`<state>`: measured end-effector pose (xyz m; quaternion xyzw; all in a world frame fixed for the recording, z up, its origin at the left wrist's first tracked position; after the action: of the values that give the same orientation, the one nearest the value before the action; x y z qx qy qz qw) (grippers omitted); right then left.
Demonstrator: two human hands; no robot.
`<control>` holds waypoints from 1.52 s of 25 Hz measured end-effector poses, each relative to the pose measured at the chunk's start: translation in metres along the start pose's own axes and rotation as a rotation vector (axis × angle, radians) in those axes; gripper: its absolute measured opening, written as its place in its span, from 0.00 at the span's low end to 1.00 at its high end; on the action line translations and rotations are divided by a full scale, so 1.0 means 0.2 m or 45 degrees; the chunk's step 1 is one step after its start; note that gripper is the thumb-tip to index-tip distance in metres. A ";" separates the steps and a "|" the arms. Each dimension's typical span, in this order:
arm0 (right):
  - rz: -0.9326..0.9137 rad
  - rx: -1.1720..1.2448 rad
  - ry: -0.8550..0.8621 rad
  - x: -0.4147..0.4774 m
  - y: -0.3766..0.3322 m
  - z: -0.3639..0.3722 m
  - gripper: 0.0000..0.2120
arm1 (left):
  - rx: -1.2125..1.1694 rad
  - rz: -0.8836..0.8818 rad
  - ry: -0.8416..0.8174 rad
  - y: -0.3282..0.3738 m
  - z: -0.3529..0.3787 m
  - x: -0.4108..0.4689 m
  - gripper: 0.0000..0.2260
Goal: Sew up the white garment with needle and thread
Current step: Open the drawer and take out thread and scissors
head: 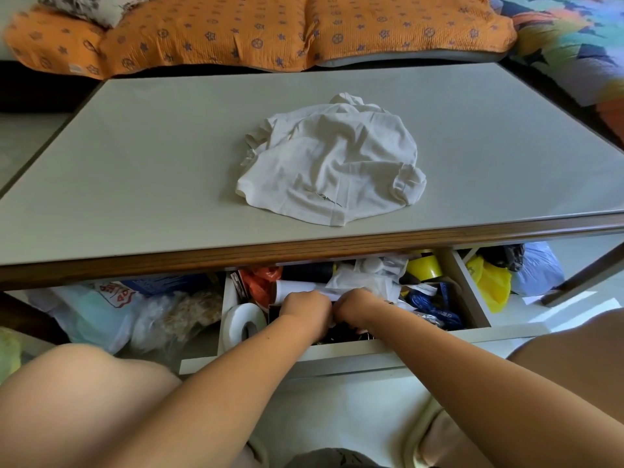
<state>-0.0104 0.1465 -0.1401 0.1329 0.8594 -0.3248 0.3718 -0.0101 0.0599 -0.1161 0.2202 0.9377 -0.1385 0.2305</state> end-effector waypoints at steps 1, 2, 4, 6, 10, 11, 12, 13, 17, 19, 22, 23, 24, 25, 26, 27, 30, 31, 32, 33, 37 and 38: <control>-0.039 0.109 0.020 0.00 0.00 0.01 0.04 | 0.001 0.013 0.005 -0.01 0.01 0.01 0.13; -0.092 0.163 0.042 -0.01 -0.01 0.00 0.05 | -0.014 0.025 0.017 -0.02 0.02 0.01 0.13; -0.161 0.067 0.093 0.00 -0.01 -0.01 0.12 | -0.084 0.053 0.055 -0.07 0.02 -0.01 0.13; -0.162 -0.123 0.102 0.02 -0.01 -0.01 0.16 | -0.168 0.117 0.079 -0.09 0.00 -0.04 0.12; -0.065 -0.503 0.036 0.01 -0.01 0.04 0.15 | -0.105 0.199 0.063 -0.07 0.00 -0.09 0.12; -0.081 -0.575 0.019 0.02 -0.02 0.05 0.16 | -0.019 0.210 0.045 -0.05 0.01 -0.08 0.12; -0.107 -0.650 0.011 0.01 -0.03 0.07 0.16 | 0.049 0.214 0.024 -0.05 0.01 -0.08 0.12; -0.151 -0.701 0.020 0.00 -0.04 0.07 0.16 | 0.083 0.211 -0.002 -0.04 0.03 -0.07 0.12; -0.242 -0.887 0.049 -0.02 -0.05 0.09 0.14 | -0.025 0.238 0.014 -0.04 0.00 -0.09 0.14; -0.257 -0.969 -0.024 -0.04 -0.03 0.10 0.13 | -0.090 0.259 0.042 -0.07 -0.04 -0.14 0.14; -0.331 -1.071 -0.097 -0.10 -0.07 0.04 0.13 | -0.131 0.301 0.033 -0.14 -0.13 -0.20 0.17; -0.354 -1.061 -0.103 -0.14 -0.10 0.00 0.13 | -0.198 0.306 0.001 -0.16 -0.16 -0.21 0.18; -0.363 -1.024 -0.112 -0.19 -0.12 -0.05 0.12 | -0.294 0.308 -0.024 -0.18 -0.20 -0.23 0.18; -0.363 -0.985 -0.113 -0.24 -0.15 -0.09 0.10 | -0.393 0.304 -0.031 -0.21 -0.24 -0.26 0.18; -0.368 -0.948 -0.107 -0.28 -0.17 -0.14 0.10 | -0.476 0.304 -0.016 -0.23 -0.29 -0.28 0.17; -0.368 -0.923 -0.101 -0.33 -0.19 -0.19 0.11 | -0.540 0.302 0.010 -0.25 -0.35 -0.31 0.16; -0.370 -0.822 -0.094 -0.47 -0.21 -0.35 0.20 | -0.722 0.282 0.088 -0.33 -0.51 -0.40 0.13; -0.390 -0.774 -0.072 -0.52 -0.24 -0.41 0.22 | -0.783 0.272 0.113 -0.36 -0.55 -0.43 0.15; -0.423 -0.722 -0.036 -0.57 -0.26 -0.48 0.22 | -0.859 0.258 0.141 -0.39 -0.59 -0.45 0.16; -0.450 -0.668 0.017 -0.62 -0.29 -0.55 0.21 | -0.949 0.240 0.178 -0.42 -0.62 -0.46 0.16; -0.596 -0.422 0.416 -0.66 -0.40 -0.81 0.19 | -1.289 0.109 0.342 -0.57 -0.71 -0.38 0.10; -0.611 -0.396 0.514 -0.63 -0.41 -0.85 0.19 | -1.372 0.082 0.364 -0.59 -0.72 -0.34 0.08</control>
<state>-0.0558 0.1980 0.0758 -0.0697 0.9616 -0.2353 0.1231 -0.0649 -0.0143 0.0588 0.1163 0.8906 0.3988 0.1850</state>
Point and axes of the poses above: each hand's wrist, its own x-axis towards the middle knuckle, its own z-axis out of the palm, y = z × x, the point moved 7 cm from there along x, towards the middle knuckle, and after that the axes turned 11 degrees about x, right-handed, at the moved point
